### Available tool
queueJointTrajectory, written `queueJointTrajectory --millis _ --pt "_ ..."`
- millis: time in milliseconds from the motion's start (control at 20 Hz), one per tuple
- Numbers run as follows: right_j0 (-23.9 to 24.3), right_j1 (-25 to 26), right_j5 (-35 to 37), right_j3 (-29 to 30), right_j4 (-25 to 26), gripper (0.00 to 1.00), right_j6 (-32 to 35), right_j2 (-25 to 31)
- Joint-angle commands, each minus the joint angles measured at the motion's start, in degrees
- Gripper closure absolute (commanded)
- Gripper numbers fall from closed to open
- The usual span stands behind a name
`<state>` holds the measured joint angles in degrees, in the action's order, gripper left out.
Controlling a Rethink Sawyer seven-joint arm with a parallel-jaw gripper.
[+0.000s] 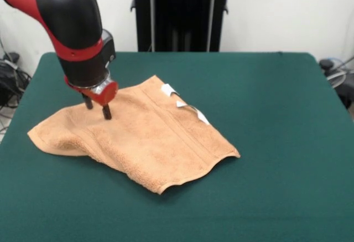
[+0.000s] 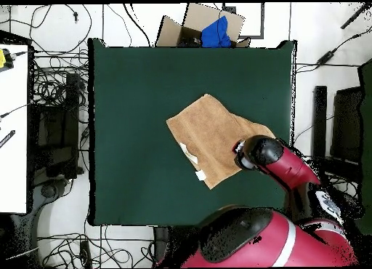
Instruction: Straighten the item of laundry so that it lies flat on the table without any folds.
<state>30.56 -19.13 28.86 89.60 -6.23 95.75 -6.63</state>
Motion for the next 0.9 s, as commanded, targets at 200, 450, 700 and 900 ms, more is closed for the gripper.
queueJointTrajectory --millis 200,450,700,900 --pt "0.8 -2.6 -5.1 7.2 3.1 0.00 3.8 6.8" --pt "2.0 -6.7 -4.9 11.8 4.3 0.00 3.4 7.4" --pt "2.2 -8.9 -2.7 12.8 5.2 0.00 2.6 7.3" --pt "2.9 -5.0 -4.2 12.3 6.3 0.00 2.3 7.3"
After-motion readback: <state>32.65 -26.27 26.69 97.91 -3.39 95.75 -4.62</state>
